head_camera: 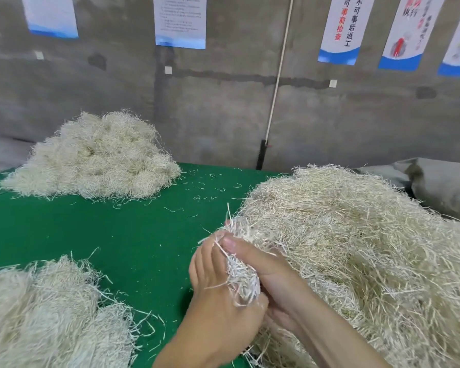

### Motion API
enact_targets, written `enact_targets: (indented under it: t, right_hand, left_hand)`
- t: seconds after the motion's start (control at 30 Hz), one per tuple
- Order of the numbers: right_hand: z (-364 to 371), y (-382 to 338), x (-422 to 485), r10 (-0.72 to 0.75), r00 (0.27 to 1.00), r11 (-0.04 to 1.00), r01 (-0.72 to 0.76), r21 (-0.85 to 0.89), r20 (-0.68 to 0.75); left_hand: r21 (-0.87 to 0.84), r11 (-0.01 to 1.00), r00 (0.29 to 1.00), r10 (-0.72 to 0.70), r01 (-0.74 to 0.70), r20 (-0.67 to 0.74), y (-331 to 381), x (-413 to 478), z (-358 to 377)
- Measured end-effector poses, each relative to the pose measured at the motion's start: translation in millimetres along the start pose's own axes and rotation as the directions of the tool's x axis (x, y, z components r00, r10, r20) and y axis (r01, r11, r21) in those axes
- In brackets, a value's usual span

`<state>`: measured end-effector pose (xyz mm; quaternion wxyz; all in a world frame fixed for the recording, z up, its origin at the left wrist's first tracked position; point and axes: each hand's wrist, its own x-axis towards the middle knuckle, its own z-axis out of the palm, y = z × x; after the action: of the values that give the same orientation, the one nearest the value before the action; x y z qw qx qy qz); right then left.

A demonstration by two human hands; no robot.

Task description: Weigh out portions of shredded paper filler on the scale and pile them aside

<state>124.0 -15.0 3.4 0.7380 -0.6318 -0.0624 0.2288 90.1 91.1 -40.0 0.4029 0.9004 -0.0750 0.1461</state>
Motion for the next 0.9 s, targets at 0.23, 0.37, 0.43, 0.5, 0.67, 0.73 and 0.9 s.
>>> enact_targets:
  t: [0.23, 0.37, 0.43, 0.5, 0.67, 0.73, 0.9]
  right_hand:
    - [3.0, 3.2, 5.7, -0.17, 0.948, 0.985, 0.155, -0.075, -0.269]
    - [30.0, 21.5, 14.6, -0.169, 0.954, 0.973, 0.201, 0.112, -0.246]
    - [47.5, 25.6, 12.2, -0.196, 0.957, 0.965, 0.227, 0.133, -0.212]
    - [64.5, 22.3, 5.0, -0.265, 0.955, 0.961, 0.273, 0.046, -0.134]
    - [94.8, 17.2, -1.4, -0.316, 0.948, 0.924, 0.297, 0.242, 0.044]
    - [114.8, 20.7, -5.0, -0.332, 0.941, 0.937, 0.32, 0.144, 0.068]
    - [160.9, 52.3, -13.6, -0.645, 0.743, 0.669, 0.662, -0.339, 0.177]
  left_hand:
    - [-0.682, 0.728, 0.983, -0.071, -0.065, -0.17, -2.7, 10.4, -12.5]
    - [-0.763, 0.64, 0.979, -0.199, 0.087, -0.055, -0.9, 4.2, -1.3]
    - [-0.83, 0.554, 0.96, -0.259, 0.061, -0.103, 0.6, -0.7, -1.4]
    - [-0.786, 0.618, 0.932, -0.271, -0.024, -0.242, 6.9, -11.1, -13.7]
    - [-0.438, 0.885, 0.824, -0.125, -0.16, -0.553, 10.3, -26.7, -65.2]
    - [-0.42, 0.898, 0.823, -0.14, -0.128, -0.55, 0.0, -30.5, -85.4]
    - [-0.398, 0.901, 0.799, -0.11, -0.171, -0.591, -29.2, -53.4, -113.3]
